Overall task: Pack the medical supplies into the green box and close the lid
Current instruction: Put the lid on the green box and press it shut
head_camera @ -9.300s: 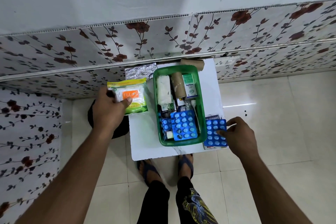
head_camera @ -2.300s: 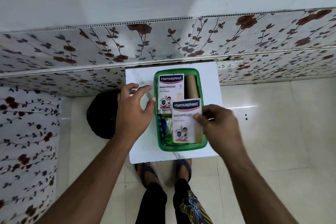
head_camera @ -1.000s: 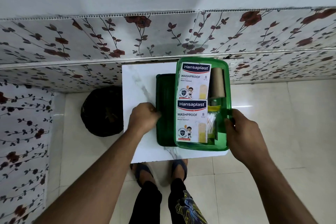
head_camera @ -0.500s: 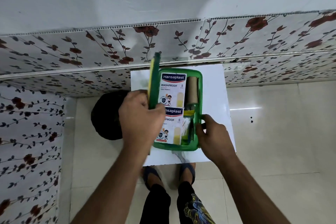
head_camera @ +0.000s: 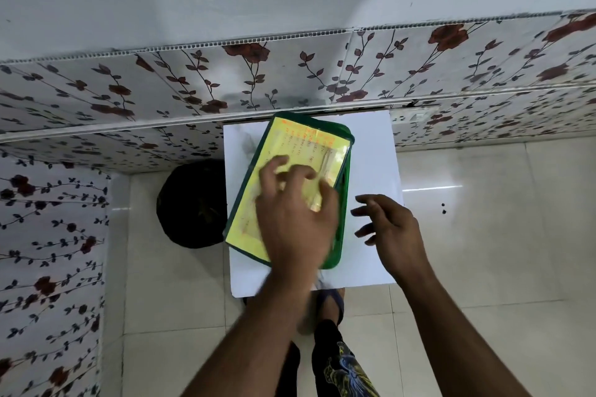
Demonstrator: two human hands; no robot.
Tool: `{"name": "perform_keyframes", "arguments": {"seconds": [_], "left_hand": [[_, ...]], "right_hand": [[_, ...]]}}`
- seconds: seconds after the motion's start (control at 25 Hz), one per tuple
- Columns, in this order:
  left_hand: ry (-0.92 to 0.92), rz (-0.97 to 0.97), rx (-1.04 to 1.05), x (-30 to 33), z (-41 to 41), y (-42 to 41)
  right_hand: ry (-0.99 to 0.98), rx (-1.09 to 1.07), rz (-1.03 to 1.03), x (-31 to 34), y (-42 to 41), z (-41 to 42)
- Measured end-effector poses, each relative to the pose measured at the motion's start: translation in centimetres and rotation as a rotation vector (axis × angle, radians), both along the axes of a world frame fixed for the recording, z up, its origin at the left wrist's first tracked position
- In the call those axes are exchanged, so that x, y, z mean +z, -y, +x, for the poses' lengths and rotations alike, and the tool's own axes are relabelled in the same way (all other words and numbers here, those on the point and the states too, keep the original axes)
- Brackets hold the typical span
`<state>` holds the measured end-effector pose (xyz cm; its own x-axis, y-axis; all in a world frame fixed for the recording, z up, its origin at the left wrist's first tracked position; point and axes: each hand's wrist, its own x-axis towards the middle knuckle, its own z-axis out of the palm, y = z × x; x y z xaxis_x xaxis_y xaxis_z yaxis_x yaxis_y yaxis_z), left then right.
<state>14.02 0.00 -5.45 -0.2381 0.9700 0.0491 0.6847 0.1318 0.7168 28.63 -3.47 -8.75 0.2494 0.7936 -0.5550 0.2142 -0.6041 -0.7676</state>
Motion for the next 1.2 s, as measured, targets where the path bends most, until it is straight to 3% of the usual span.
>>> {"name": "perform_keyframes", "arguments": {"seconds": [0.08, 0.2, 0.24, 0.4, 0.6, 0.72, 0.88, 1.2], "left_hand": [[0.039, -0.065, 0.115, -0.7, -4.1, -2.4], [0.274, -0.606, 0.063, -1.6, -8.0, -4.2], [0.357, -0.68, 0.016, -1.9, -8.0, -4.0], [0.468, -0.643, -0.012, -1.9, -6.3, -2.5], [0.461, -0.683, 0.018, -1.2, -5.7, -1.9], [0.435, -0.571, 0.043, -1.6, -6.3, -5.2], [0.613, -0.523, -0.026, -2.8, -5.5, -10.2], [0.667, -0.457, 0.093, -5.0, -4.5, -8.9]], "right_hand": [[-0.016, 0.0, 0.005, 0.0, -0.5, -0.5], [-0.098, 0.056, -0.013, 0.3, -1.3, -1.7], [-0.125, 0.067, -0.014, 0.4, -1.4, -2.0], [-0.137, 0.009, -0.023, 0.5, -2.0, -2.8], [-0.086, 0.04, -0.041, 0.7, -2.5, -2.1], [-0.032, -0.068, -0.006, 0.3, -5.4, -1.9], [-0.159, -0.191, 0.053, -0.9, -10.5, -3.3], [-0.184, -0.26, 0.106, -1.0, -11.2, -4.2]]}}
